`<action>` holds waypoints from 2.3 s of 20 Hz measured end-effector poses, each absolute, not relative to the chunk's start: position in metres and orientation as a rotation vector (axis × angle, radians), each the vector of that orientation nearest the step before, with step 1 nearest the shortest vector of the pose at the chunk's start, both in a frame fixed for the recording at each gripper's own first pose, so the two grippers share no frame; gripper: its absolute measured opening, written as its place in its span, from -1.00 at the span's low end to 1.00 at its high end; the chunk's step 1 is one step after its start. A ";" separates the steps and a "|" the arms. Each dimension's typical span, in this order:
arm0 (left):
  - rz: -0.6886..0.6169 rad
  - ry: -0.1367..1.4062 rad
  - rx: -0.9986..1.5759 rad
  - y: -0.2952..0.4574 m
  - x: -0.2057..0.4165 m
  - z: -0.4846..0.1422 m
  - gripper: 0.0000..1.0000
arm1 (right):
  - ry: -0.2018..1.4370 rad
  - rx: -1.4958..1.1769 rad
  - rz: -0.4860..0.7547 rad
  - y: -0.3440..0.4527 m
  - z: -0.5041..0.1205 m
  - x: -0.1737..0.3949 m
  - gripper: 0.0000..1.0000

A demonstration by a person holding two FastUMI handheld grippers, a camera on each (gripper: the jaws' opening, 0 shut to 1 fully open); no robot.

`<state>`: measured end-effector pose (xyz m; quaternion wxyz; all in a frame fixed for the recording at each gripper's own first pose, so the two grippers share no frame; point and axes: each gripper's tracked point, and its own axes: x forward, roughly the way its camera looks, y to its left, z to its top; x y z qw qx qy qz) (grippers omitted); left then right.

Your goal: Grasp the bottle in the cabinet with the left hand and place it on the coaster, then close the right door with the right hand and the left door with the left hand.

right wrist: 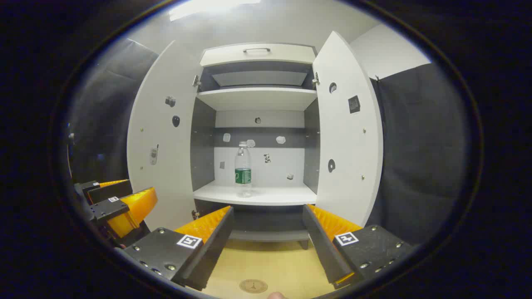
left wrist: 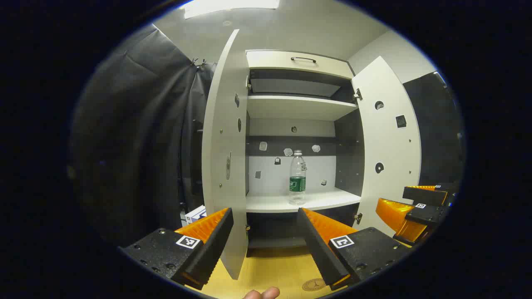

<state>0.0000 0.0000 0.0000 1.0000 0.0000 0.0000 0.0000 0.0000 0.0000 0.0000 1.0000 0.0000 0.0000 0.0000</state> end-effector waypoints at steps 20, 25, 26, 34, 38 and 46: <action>0.013 0.013 0.009 0.004 0.016 -0.013 0.96 | -0.014 -0.004 0.005 0.001 0.000 0.021 1.00; 0.007 0.017 0.010 0.000 0.024 -0.015 0.96 | -0.011 -0.010 0.002 -0.003 -0.002 0.025 1.00; 0.006 0.020 0.012 -0.001 0.027 -0.016 0.96 | -0.008 -0.014 -0.002 -0.004 -0.002 0.026 0.94; -0.034 0.020 0.023 -0.025 0.065 -0.018 0.96 | 0.018 -0.028 -0.005 -0.015 -0.010 0.041 1.00; -0.063 0.015 0.024 -0.043 0.100 -0.018 0.96 | 0.033 -0.048 -0.011 -0.022 -0.014 0.049 1.00; -0.082 0.012 -0.025 -0.074 0.191 -0.007 0.96 | 0.073 -0.032 -0.031 -0.049 -0.018 0.053 1.00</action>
